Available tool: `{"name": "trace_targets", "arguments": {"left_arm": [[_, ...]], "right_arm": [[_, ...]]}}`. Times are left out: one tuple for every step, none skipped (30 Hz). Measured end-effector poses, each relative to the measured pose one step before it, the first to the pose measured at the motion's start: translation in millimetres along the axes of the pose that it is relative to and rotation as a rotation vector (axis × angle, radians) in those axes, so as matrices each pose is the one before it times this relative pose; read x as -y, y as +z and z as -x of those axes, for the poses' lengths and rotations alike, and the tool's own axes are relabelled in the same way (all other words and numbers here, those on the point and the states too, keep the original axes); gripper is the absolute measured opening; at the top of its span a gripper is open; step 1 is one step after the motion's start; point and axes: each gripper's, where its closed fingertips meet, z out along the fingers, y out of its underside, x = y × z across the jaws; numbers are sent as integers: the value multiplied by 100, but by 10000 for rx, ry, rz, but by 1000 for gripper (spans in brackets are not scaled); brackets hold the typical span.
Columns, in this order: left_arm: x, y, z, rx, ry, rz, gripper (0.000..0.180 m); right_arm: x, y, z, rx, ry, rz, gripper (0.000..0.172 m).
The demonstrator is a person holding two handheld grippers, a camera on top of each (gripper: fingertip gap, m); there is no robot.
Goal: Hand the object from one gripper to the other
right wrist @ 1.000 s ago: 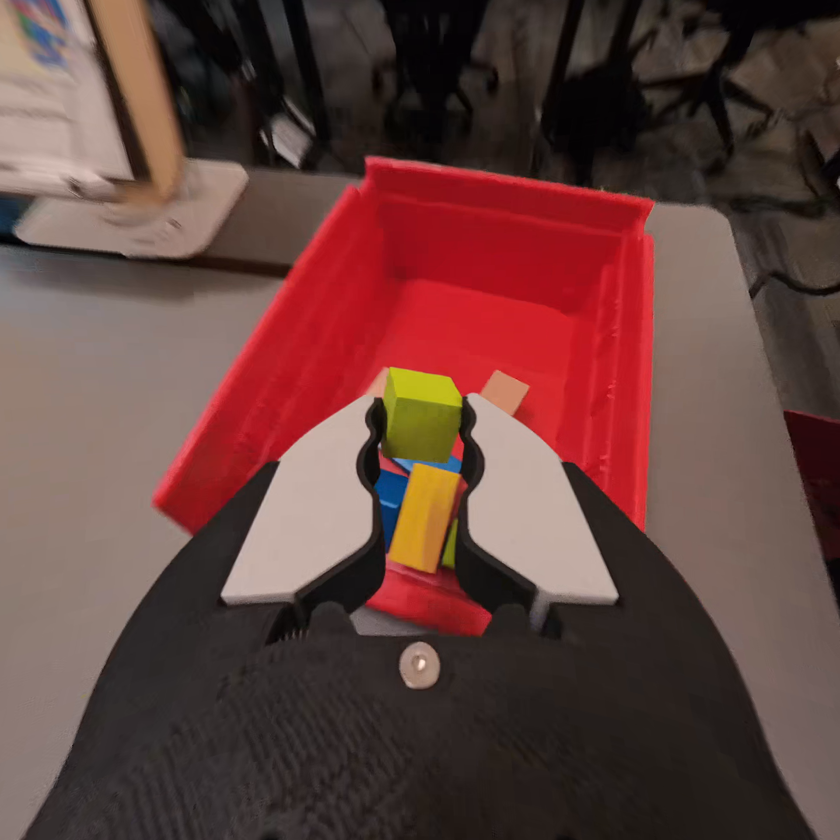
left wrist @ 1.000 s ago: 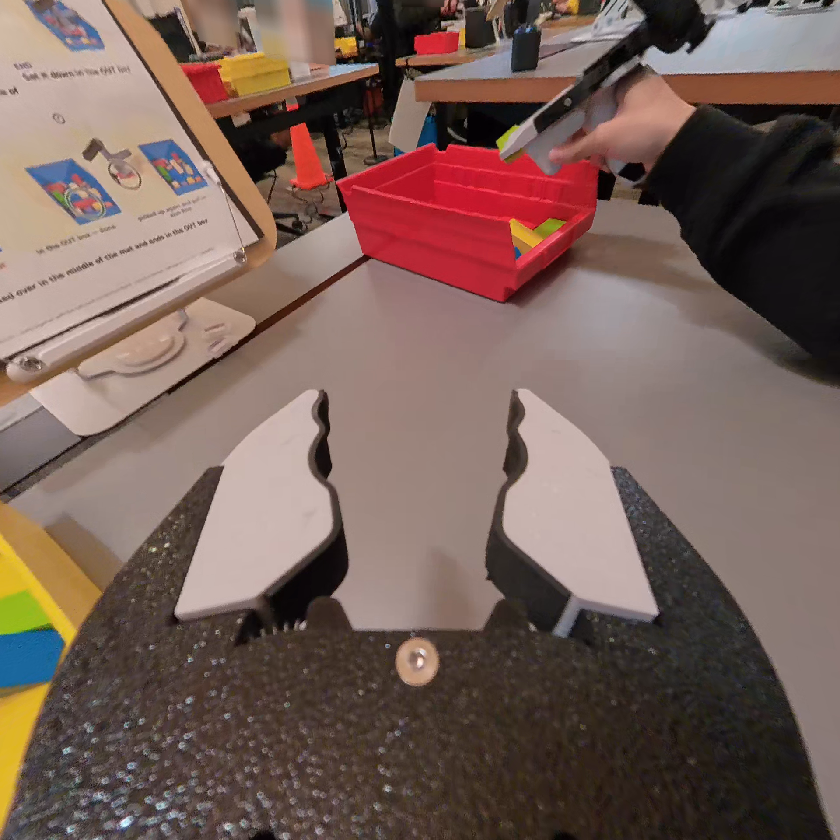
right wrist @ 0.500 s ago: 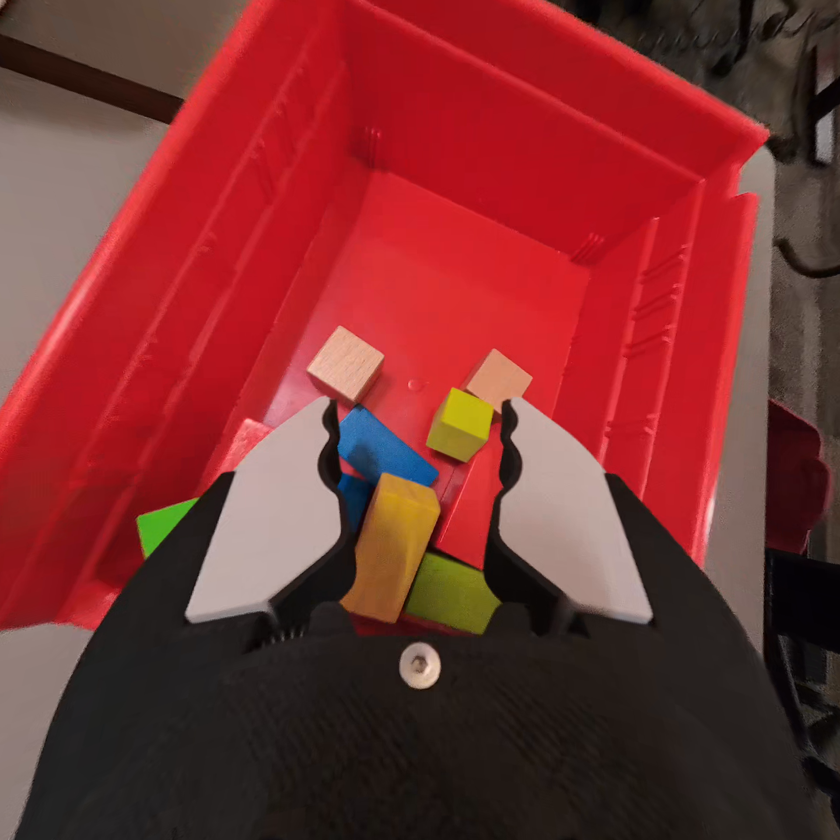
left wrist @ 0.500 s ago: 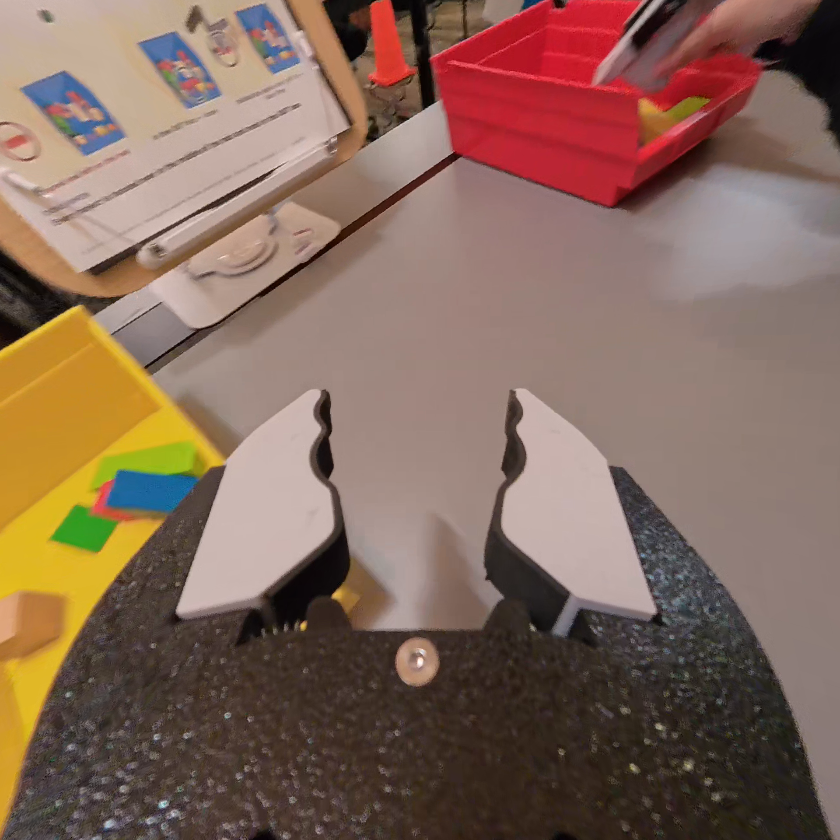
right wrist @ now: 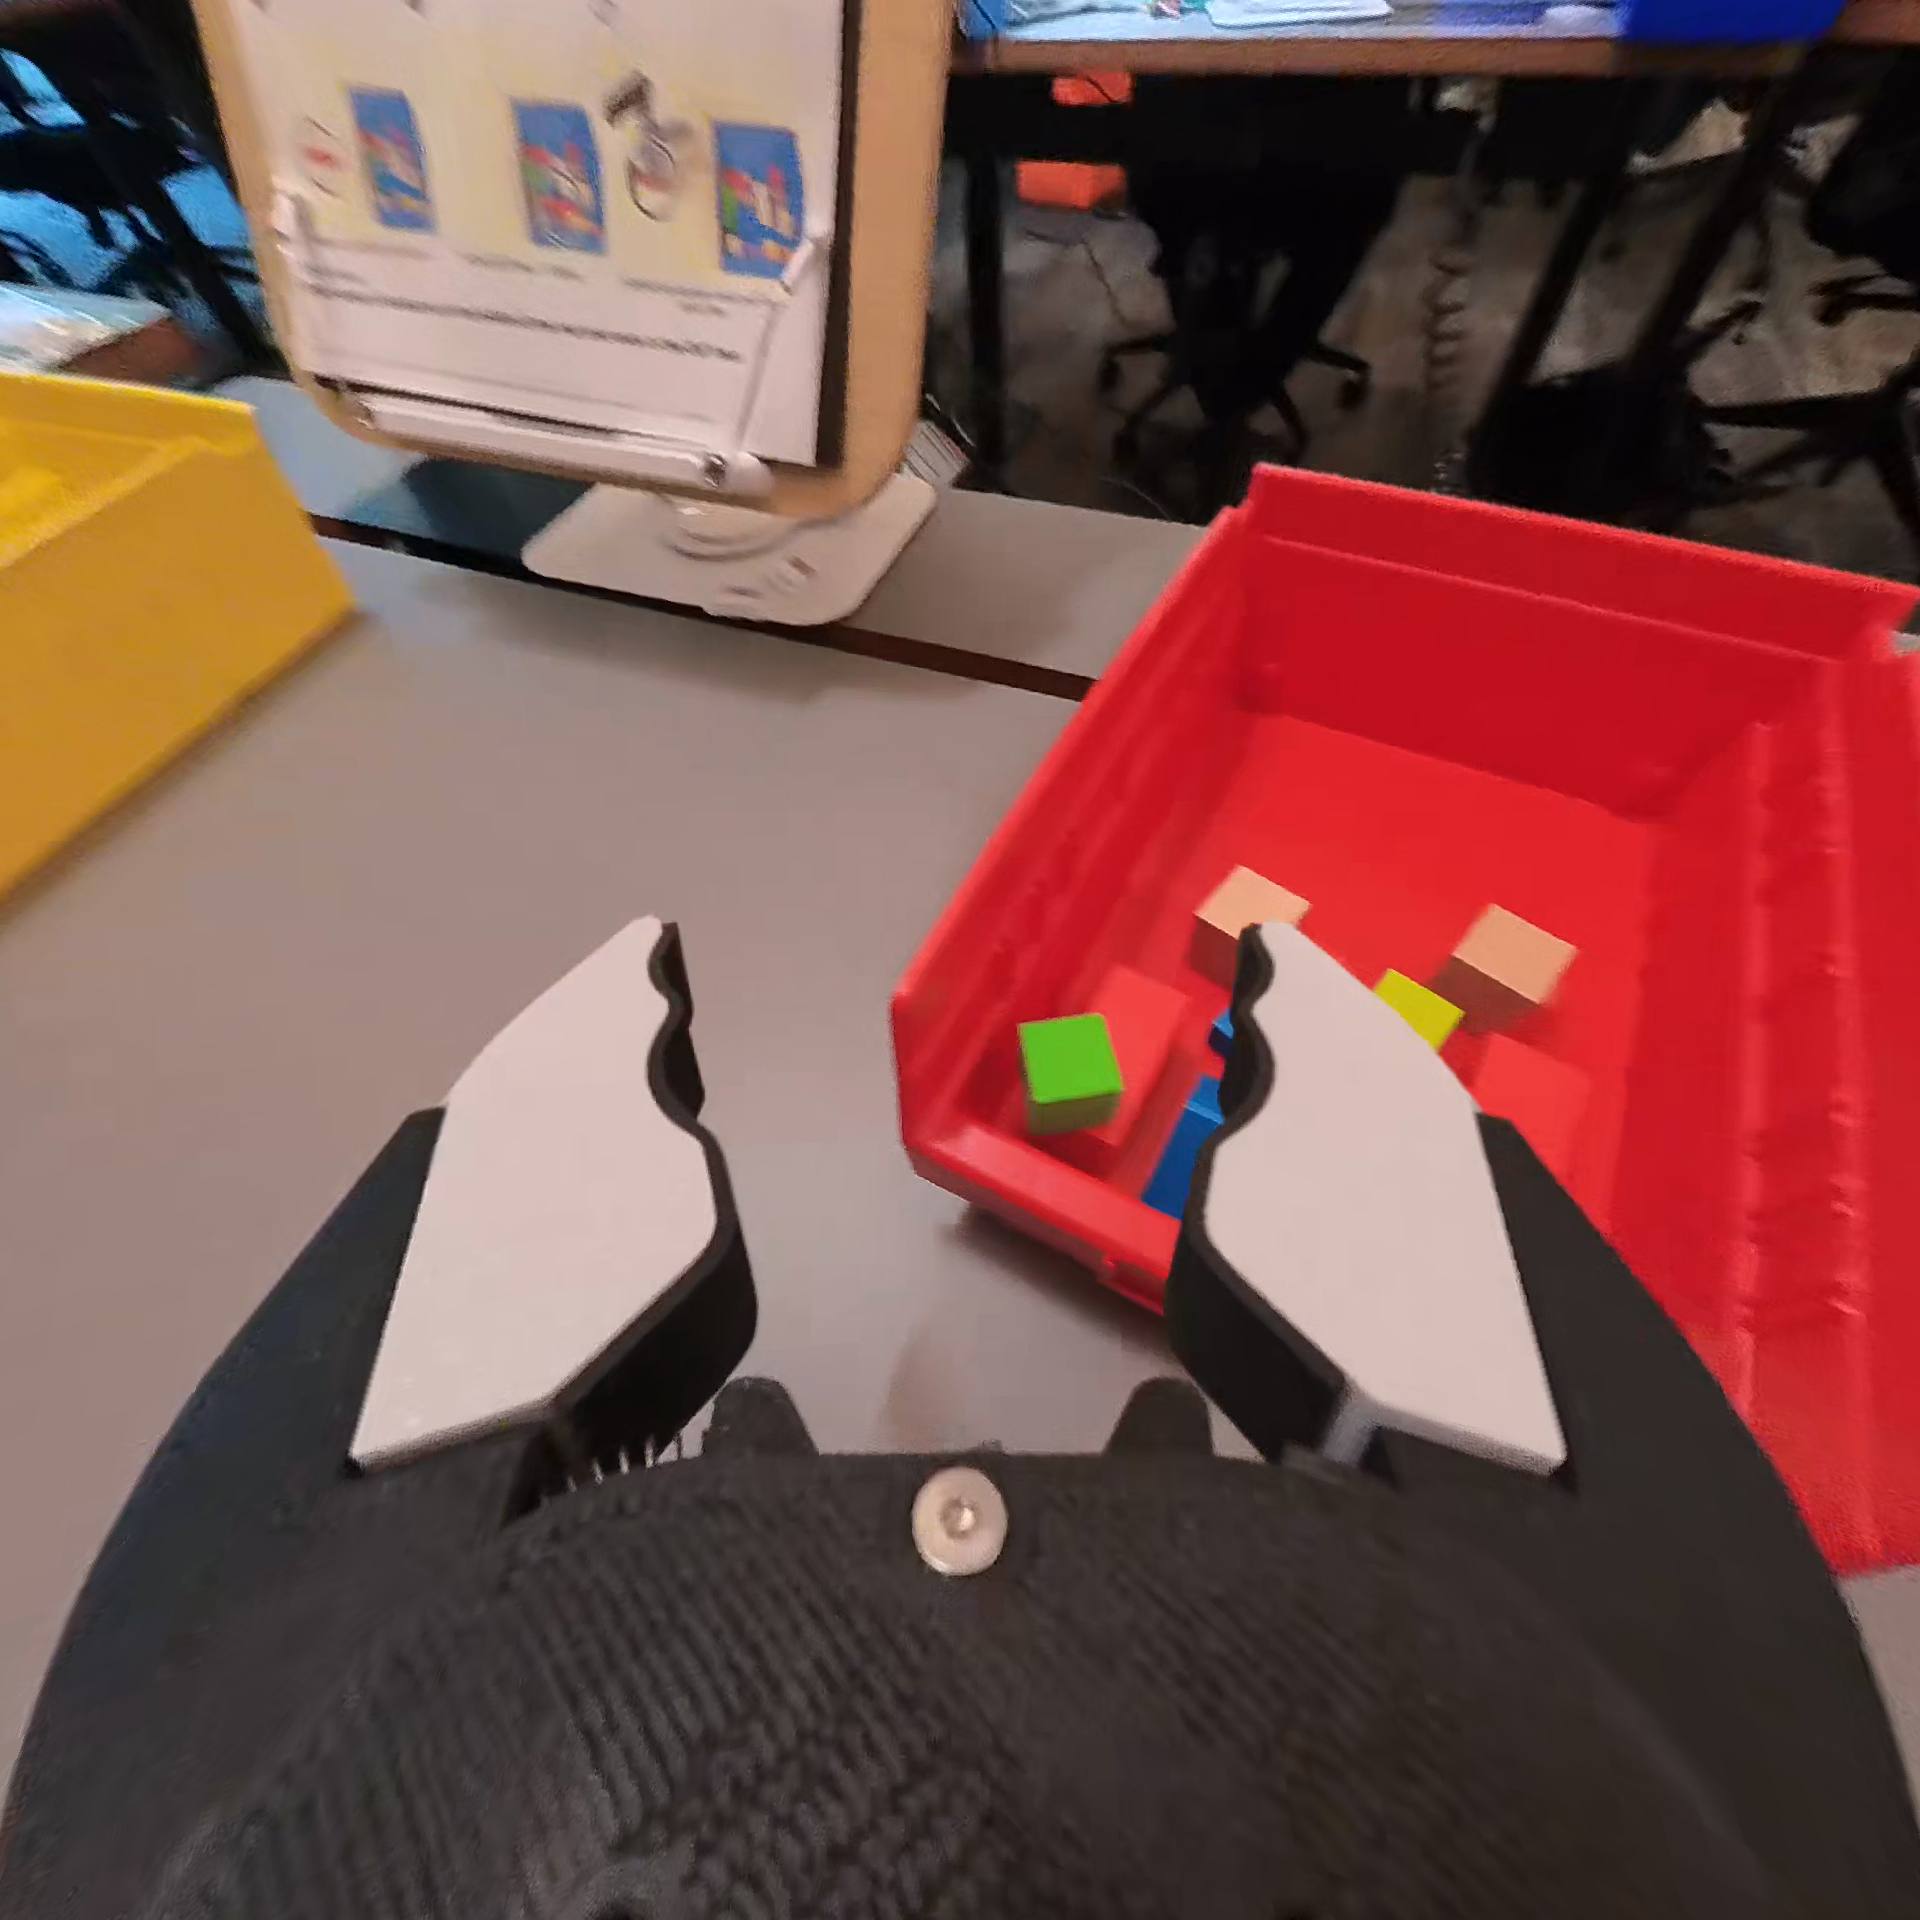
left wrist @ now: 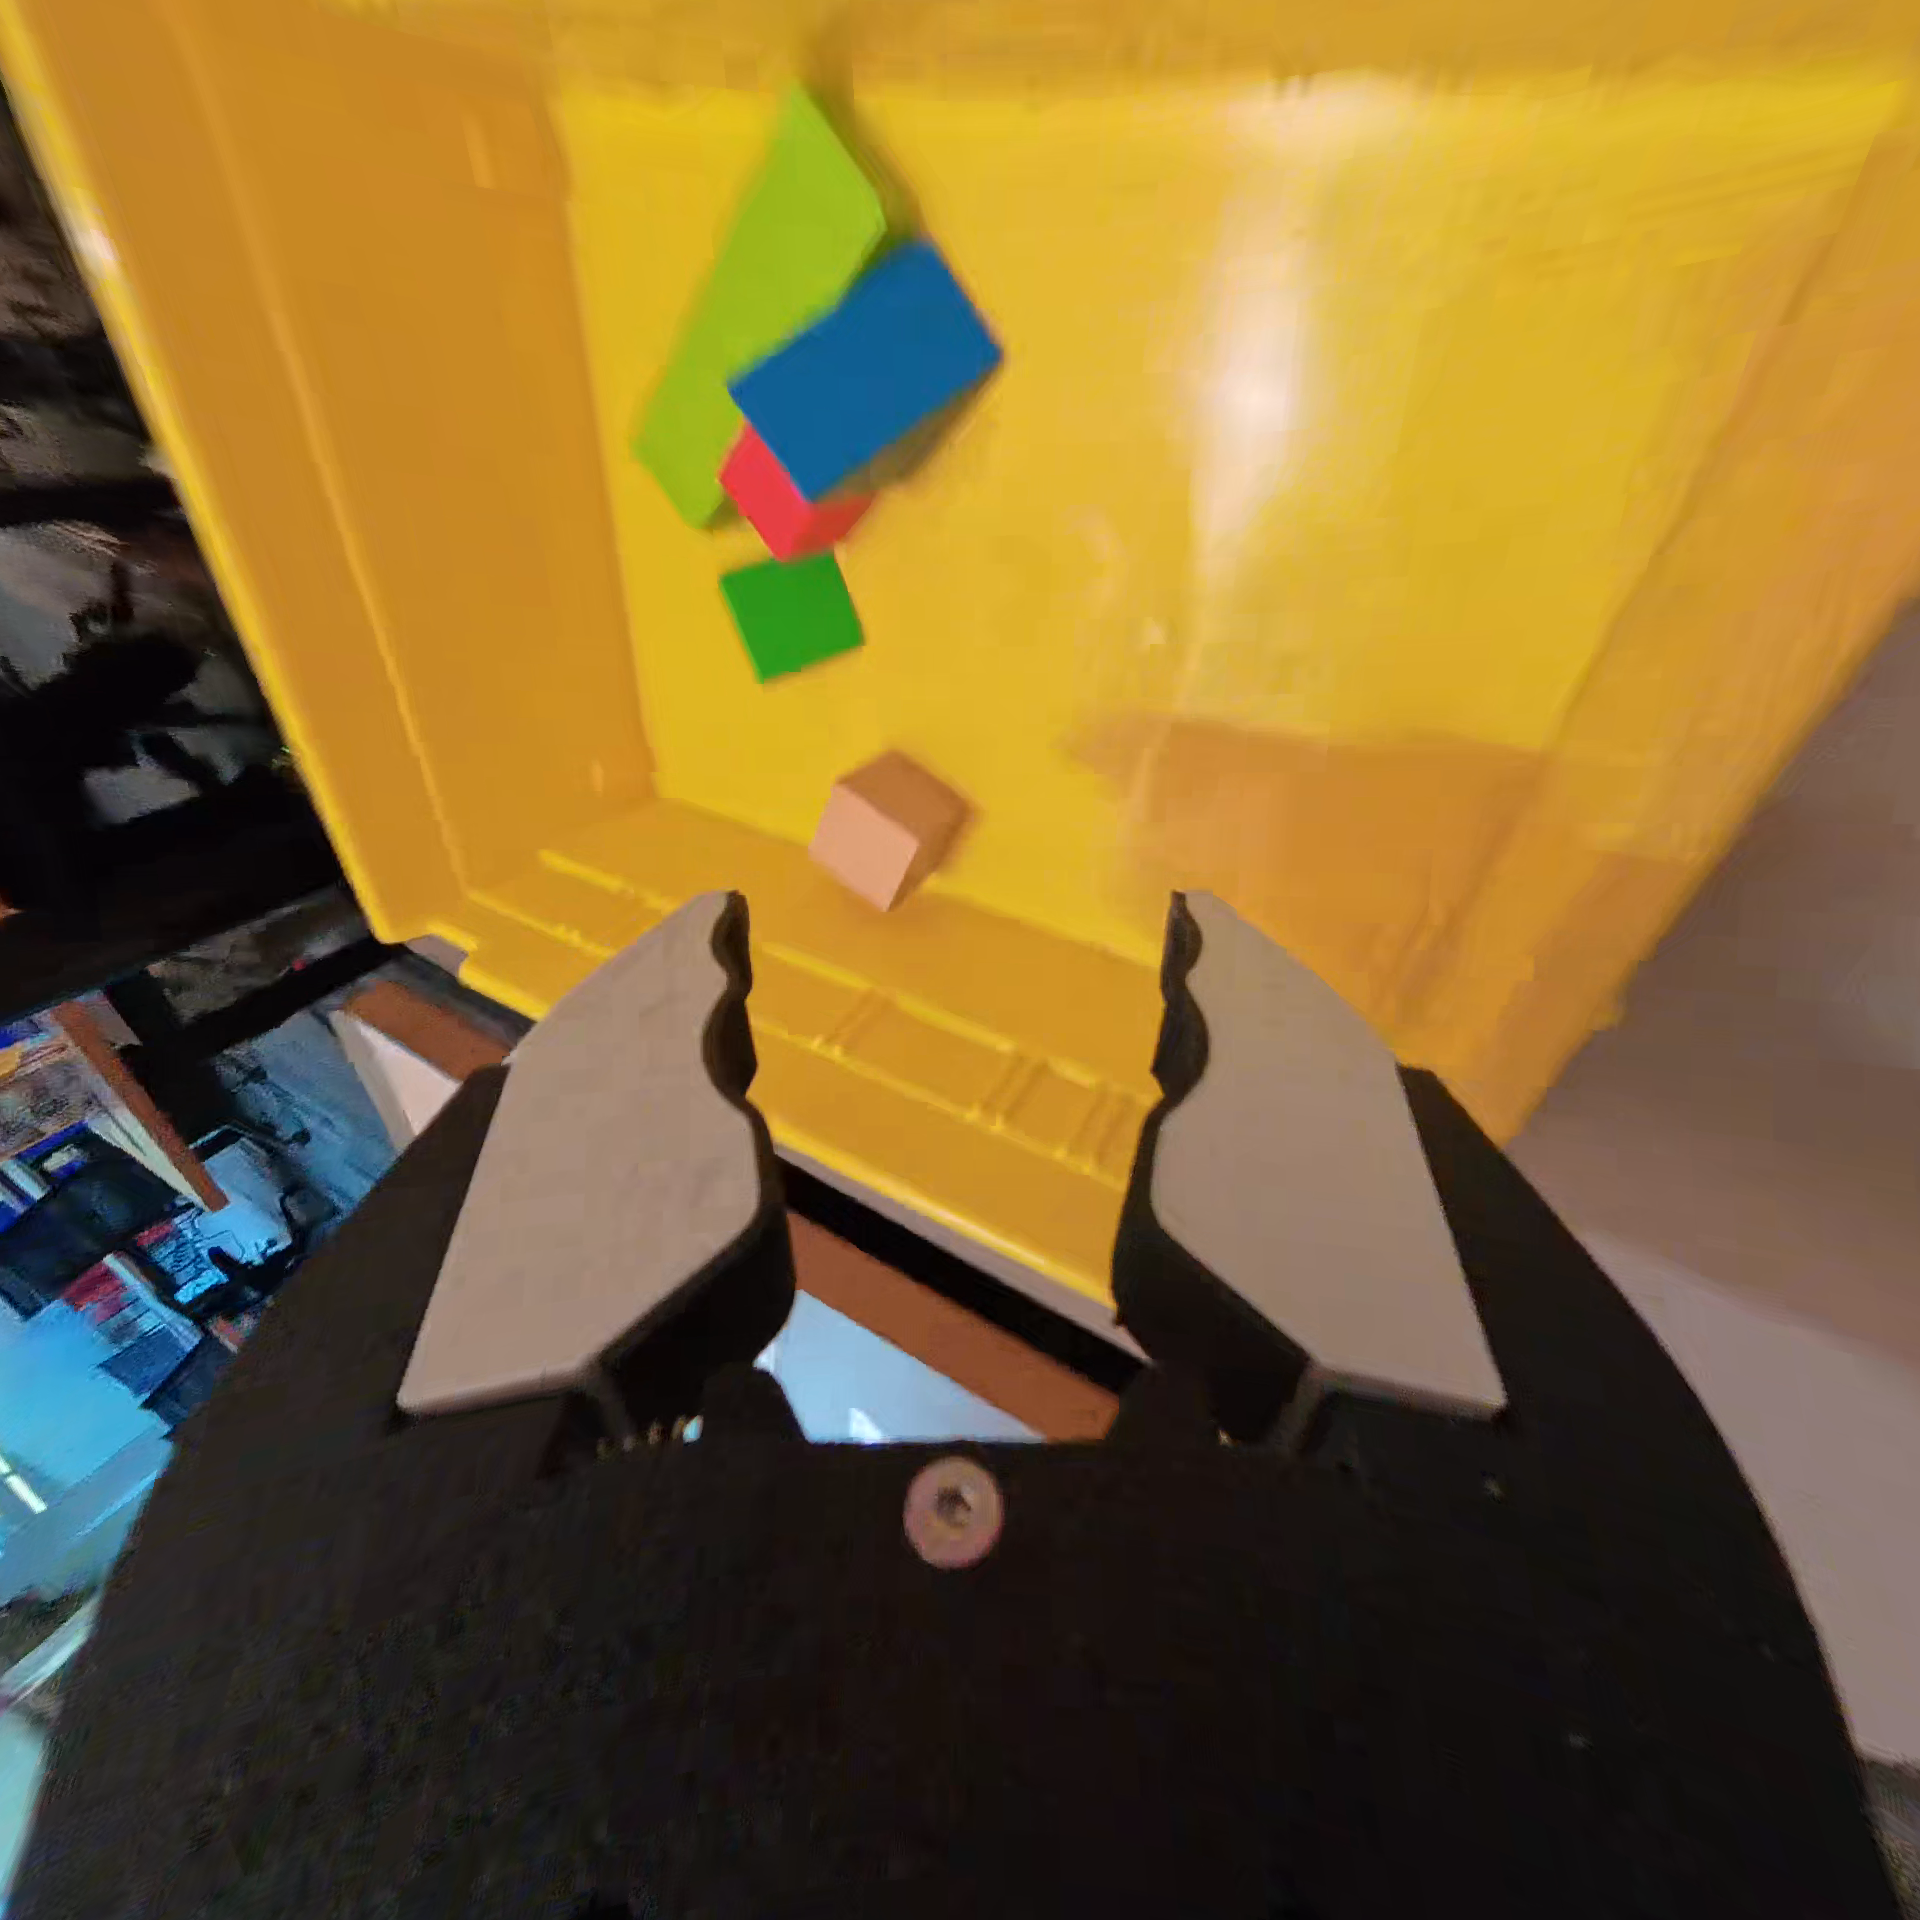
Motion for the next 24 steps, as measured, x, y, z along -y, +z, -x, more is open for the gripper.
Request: {"name": "trace_targets", "arguments": {"left_arm": [[-746,1012,110,-313,292,468,75],[-495,980,-29,-353,294,334,75],[-359,929,193,-175,255,293,74],[-324,847,203,-174,205,302,71],[-310,739,276,-135,196,321,68],[-198,655,379,-67,192,272,68],[-82,611,198,-178,145,216,67],[-7,544,70,-264,93,200,65],[23,513,137,-188,97,215,65],[-53,501,222,-94,154,246,65],[-126,457,245,-33,193,243,62],[-169,401,313,19,170,225,59],[-201,376,251,-20,107,211,59],[-120,334,173,-74,22,149,59],[26,277,188,-55,-26,68,58],[104,247,180,-38,-31,22,58],[66,235,162,-20,-12,59,57],[-17,249,116,-21,6,135,57],[-28,238,31,-48,24,160,54],[16,216,-59,-83,35,133,52],[15,205,-79,-65,26,134,47],[-55,147,5,6,0,170,40],[-70,89,-8,28,-3,168,39],[-80,27,-17,21,-1,142,39]], "right_arm": [[482,-148,361,93,77,-226,99],[577,-133,416,77,22,-356,99],[542,-37,622,220,-6,-344,99],[338,69,678,283,12,-186,98],[84,134,613,262,48,-1,98],[7,156,617,265,40,43,98],[109,177,651,302,-16,-69,98],[160,177,539,253,-20,-143,98],[47,180,318,141,38,-95,97],[-63,155,231,127,79,-12,97],[-132,127,149,101,55,38,97],[-119,75,8,23,-13,41,97],[-100,16,-110,-54,-56,28,97],[-56,-8,-132,-63,-46,23,97],[-22,-19,-115,-39,-22,3,97],[4,-7,-94,-22,1,-25,97],[12,13,-61,0,12,-46,97],[-41,56,-48,10,16,-25,97],[-116,67,-47,11,28,26,96],[-112,78,-40,13,19,34,96],[-96,59,-34,6,0,30,96],[-113,54,-40,-6,4,44,96],[-79,31,-23,-9,1,34,96],[-28,20,-4,4,-11,2,96]]}}
